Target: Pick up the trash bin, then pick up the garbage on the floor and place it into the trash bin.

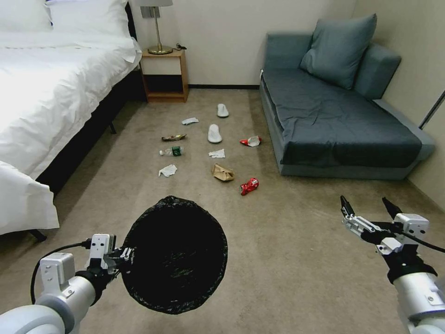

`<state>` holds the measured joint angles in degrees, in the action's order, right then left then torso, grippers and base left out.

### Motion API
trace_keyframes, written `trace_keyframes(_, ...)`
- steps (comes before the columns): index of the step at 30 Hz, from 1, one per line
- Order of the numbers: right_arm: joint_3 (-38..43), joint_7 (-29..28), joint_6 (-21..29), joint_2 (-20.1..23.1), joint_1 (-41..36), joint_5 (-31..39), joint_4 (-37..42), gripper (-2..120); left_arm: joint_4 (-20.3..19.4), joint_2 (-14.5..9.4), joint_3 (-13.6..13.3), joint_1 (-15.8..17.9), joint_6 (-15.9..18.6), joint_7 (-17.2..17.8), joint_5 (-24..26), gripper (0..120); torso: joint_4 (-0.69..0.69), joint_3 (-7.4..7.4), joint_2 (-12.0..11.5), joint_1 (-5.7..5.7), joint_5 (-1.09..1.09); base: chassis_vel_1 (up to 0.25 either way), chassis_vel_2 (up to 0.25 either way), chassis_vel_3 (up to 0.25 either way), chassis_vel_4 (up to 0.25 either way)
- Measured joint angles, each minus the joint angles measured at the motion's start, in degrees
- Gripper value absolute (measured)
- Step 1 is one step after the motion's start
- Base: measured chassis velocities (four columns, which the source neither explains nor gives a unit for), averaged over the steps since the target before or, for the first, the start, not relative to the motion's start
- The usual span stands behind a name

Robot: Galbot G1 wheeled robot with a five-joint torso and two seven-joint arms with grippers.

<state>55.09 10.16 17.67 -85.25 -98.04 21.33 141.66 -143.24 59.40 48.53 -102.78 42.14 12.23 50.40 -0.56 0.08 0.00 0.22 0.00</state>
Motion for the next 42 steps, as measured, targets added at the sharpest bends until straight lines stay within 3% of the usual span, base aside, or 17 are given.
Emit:
trace_keyframes(22, 0.12, 0.64, -0.91, -0.44, -0.30, -0.32, -0.07, 100, 0.00, 0.59, -0.09, 0.24, 0.00, -0.53, -0.09, 2, 0.00, 0.00, 0.00, 0.00, 0.00, 0.000, 0.000, 0.000, 0.000)
trace_keyframes(42, 0.12, 0.69, -0.95, -0.74, -0.28, -0.57, 0.15, 100, 0.00, -0.02, -0.48, 2.86, 0.00, -1.46, -0.10, 2, 0.00, 0.00, 0.00, 0.01, 0.00, -0.025, 0.044, 0.045, -0.020)
